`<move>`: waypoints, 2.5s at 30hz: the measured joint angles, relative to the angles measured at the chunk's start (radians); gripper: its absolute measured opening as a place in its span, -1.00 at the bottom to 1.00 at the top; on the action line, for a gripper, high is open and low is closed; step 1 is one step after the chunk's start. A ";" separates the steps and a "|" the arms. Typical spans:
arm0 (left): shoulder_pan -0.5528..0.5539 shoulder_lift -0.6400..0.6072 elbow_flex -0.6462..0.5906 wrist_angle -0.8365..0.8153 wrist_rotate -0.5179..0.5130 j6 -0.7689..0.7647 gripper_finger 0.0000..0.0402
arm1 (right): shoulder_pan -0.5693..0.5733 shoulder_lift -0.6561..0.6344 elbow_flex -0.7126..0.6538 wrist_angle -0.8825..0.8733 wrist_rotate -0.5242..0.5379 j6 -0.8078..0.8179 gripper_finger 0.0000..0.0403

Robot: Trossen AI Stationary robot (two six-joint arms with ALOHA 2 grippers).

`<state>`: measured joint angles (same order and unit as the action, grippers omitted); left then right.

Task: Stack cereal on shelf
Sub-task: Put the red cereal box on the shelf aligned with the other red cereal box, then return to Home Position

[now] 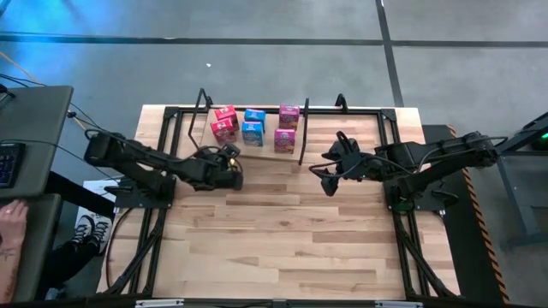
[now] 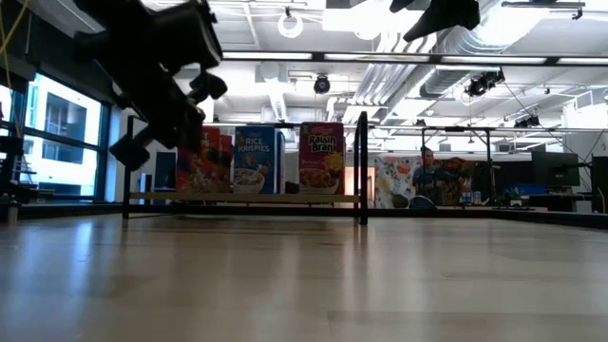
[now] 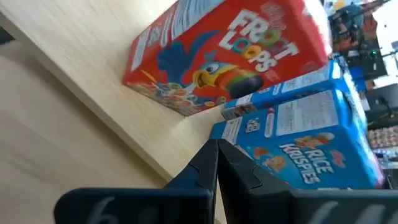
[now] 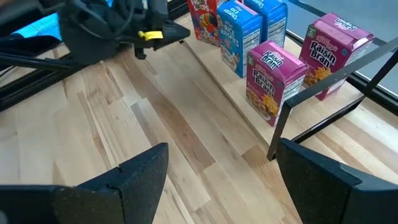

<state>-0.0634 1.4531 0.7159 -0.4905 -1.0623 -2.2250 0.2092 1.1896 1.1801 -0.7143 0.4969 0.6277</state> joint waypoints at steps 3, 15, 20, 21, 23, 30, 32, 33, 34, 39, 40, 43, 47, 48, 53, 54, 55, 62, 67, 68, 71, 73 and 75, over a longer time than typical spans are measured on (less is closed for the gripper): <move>0.021 0.011 0.000 -0.004 0.004 0.002 -1.00 | 0.000 0.000 0.000 -0.002 -0.008 0.000 0.45; 0.085 -0.062 0.000 -0.125 -0.033 0.009 -1.00 | 0.000 0.000 0.000 -0.008 -0.017 0.001 0.45; 0.132 -0.060 0.000 -0.133 -0.028 0.019 -1.00 | 0.000 0.000 0.000 -0.008 -0.015 0.025 0.45; 0.139 -0.060 0.000 -0.133 -0.028 0.019 -1.00 | 0.000 0.000 0.000 -0.007 -0.015 0.027 0.45; 0.151 -0.060 0.000 -0.133 -0.028 0.025 -1.00 | 0.000 0.000 0.000 -0.007 -0.014 0.027 0.45; 0.177 -0.060 0.000 -0.105 -0.027 0.039 -1.00 | 0.000 0.000 0.000 -0.007 0.011 0.030 0.45; 0.189 -0.060 0.000 -0.101 -0.027 0.038 -1.00 | 0.000 0.000 0.000 -0.006 0.019 0.030 0.45; 0.194 -0.060 0.000 -0.096 -0.027 0.039 -1.00 | 0.000 0.000 0.000 -0.006 0.019 0.030 0.45; 0.200 -0.060 0.000 -0.086 -0.027 0.043 -1.00 | 0.000 0.000 0.000 -0.006 0.019 0.030 0.45; 0.232 -0.060 0.000 -0.023 -0.025 0.132 -1.00 | 0.000 0.000 0.000 -0.006 0.024 0.053 0.45; 0.238 -0.060 0.000 -0.010 -0.025 0.150 -1.00 | 0.000 0.000 0.000 -0.006 0.024 0.053 0.45; 0.254 -0.060 0.000 0.017 -0.024 0.194 -1.00 | 0.000 0.000 0.000 -0.006 0.024 0.053 0.45; 0.261 -0.060 0.000 0.024 -0.012 0.224 -1.00 | 0.000 0.000 0.000 -0.006 0.024 0.053 0.45; 0.261 -0.060 0.000 0.024 -0.004 0.229 -1.00 | 0.000 0.000 0.000 -0.006 0.024 0.053 0.45; 0.196 -0.105 0.000 -0.035 0.061 0.322 -1.00 | 0.000 0.000 0.000 -0.006 0.006 0.053 0.45; 0.172 -0.121 0.000 -0.064 0.070 0.343 -1.00 | 0.000 0.000 0.000 -0.006 0.003 0.053 0.45; 0.147 -0.142 -0.001 -0.096 0.073 0.364 -1.00 | 0.000 0.000 0.000 -0.006 0.000 0.048 0.45; -0.049 -0.385 -0.001 -0.017 0.041 0.938 -1.00 | 0.000 -0.001 0.000 0.026 0.057 0.045 0.45; -0.098 -0.563 0.000 0.249 0.414 1.606 -1.00 | -0.023 -0.001 0.000 0.107 0.056 -0.004 0.44; -0.104 -0.587 0.000 0.303 0.497 1.690 -1.00 | -0.029 -0.001 0.000 0.122 0.047 -0.024 0.43; -0.122 -0.660 0.000 0.409 0.604 1.841 -1.00 | -0.044 -0.002 0.000 0.146 0.027 -0.086 0.31; -0.132 -0.708 -0.009 0.456 0.607 1.899 -1.00 | -0.051 -0.005 0.000 0.147 -0.010 -0.106 0.14; -0.136 -0.756 -0.046 0.526 0.620 1.941 -1.00 | -0.055 -0.008 0.001 0.157 -0.064 -0.117 -0.11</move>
<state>-0.1997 0.6967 0.6696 0.0351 -0.4421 -0.2844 0.1542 1.1813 1.1809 -0.5575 0.4333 0.5109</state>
